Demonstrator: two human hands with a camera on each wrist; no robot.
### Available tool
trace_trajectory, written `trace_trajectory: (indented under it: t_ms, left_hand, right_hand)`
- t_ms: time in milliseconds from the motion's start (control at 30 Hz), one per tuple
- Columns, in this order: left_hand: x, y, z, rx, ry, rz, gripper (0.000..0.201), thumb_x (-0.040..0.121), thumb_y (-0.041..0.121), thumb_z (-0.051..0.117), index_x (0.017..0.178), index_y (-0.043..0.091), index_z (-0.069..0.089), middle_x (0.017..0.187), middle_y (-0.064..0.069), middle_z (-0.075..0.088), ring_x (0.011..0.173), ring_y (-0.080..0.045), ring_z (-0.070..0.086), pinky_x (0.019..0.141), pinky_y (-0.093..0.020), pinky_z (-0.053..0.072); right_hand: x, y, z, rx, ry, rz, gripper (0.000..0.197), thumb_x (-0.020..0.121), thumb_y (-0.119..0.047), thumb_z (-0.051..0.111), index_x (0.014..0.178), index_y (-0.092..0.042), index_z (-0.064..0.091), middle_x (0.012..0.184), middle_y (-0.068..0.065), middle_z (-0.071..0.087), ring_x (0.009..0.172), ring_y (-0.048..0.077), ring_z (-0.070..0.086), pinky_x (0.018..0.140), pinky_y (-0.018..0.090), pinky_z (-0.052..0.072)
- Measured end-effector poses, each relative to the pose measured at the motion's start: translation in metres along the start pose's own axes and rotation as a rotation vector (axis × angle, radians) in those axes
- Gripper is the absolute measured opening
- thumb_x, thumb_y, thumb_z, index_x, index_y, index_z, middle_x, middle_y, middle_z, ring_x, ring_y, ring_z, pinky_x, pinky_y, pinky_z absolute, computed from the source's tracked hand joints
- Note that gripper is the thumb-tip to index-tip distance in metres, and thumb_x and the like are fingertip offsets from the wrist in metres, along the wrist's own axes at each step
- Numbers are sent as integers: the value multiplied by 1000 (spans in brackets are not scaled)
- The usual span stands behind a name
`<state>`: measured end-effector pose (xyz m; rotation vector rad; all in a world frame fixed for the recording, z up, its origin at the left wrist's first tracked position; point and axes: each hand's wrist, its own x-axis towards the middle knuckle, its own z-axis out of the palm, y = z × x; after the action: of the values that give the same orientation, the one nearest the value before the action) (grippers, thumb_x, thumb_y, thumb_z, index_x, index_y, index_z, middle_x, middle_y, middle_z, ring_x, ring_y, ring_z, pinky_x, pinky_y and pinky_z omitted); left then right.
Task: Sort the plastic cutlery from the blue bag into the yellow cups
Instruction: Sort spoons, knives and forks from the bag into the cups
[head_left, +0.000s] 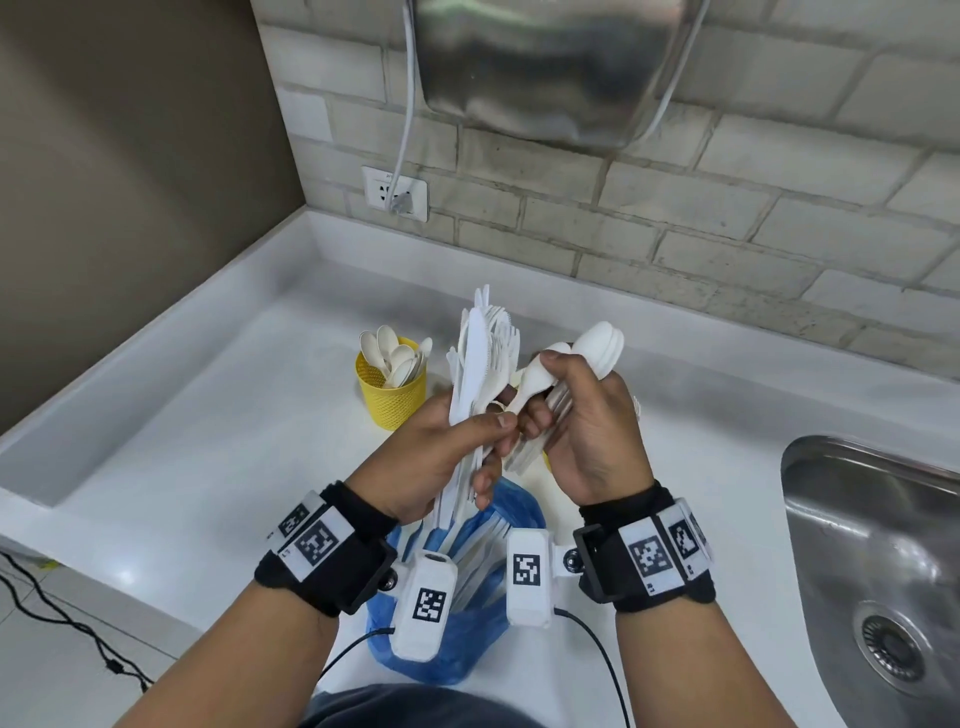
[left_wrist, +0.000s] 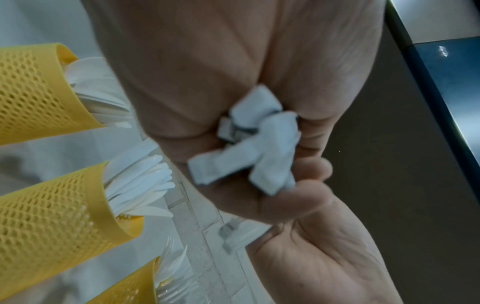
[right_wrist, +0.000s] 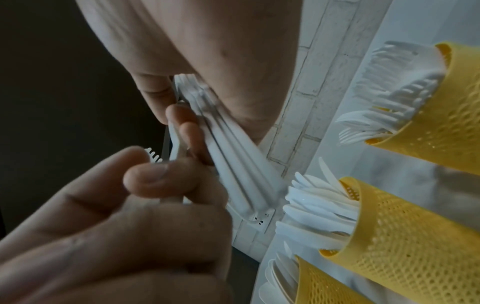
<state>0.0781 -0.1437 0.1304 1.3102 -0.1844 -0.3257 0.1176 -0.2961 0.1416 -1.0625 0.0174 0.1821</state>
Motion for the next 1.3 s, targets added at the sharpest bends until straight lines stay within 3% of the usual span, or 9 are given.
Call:
trace_trajectory:
  t_ms: [133,267,400,567,633,867,1000,1167,1300]
  left_hand:
    - [0,0,2,105,42,73,14,103,5,51,101,-9,55,77,-17,49,47,-24,43,49,-31,46]
    - [-1,2,4,135,29,105,13,103,5,51,98,-8,53,75,-17,51,46,-24,44,49,-32,47]
    - [-2,6,5,177,-3,114,13,102,7,53,104,-5,56,79,-17,56,47,-25,45,50,-32,47]
    - [-1,4,0,278,88,71,8,103,6,52,109,7,57,78,-15,67,45,-28,49,49,-33,48]
    - [-2,-1,-5,338,141,44,5,102,9,55,104,6,59,78,-16,69,45,-28,52,52,-34,49]
    - [-2,-10,-8,436,235,47,11,100,12,60,93,4,65,70,-1,68,55,-24,55,63,-40,54]
    - [-1,-12,-3,447,204,53,13,97,25,67,107,16,66,89,-20,65,54,-21,56,61,-38,54]
    - [-2,-13,0,482,200,92,18,96,29,69,114,31,66,104,-14,70,57,-31,62,57,-36,56]
    - [0,-13,-5,462,275,79,23,96,27,69,119,21,66,100,-8,71,66,-37,64,60,-37,58]
  right_hand:
    - [-2,3,1,-53,-34,-6,27,84,-26,72,78,-2,61,51,12,44,46,23,40,55,38,40]
    - [-3,8,1,-94,-119,-19,42,89,-32,73,95,9,67,82,36,58,47,28,53,59,46,48]
    - [-3,11,1,-94,-49,-47,50,91,-37,71,91,12,63,78,38,58,48,28,51,59,61,45]
    - [0,4,4,85,210,-149,24,96,-15,65,74,-8,62,69,13,59,58,27,58,62,37,49]
    - [4,-3,2,206,264,-154,24,98,-10,61,74,-9,59,68,9,57,66,25,59,67,38,52]
    - [5,-6,1,154,251,-324,22,101,-16,64,82,-17,53,52,2,34,44,16,33,57,33,45]
    - [2,3,9,99,204,-343,17,94,-14,68,87,-19,53,70,4,43,54,18,39,63,37,41]
    - [-2,-2,14,157,183,-214,19,98,2,52,106,-15,48,68,2,49,60,17,47,65,33,45]
    - [-6,-7,16,253,102,-129,19,100,3,48,108,-14,48,72,4,52,63,17,51,65,32,47]
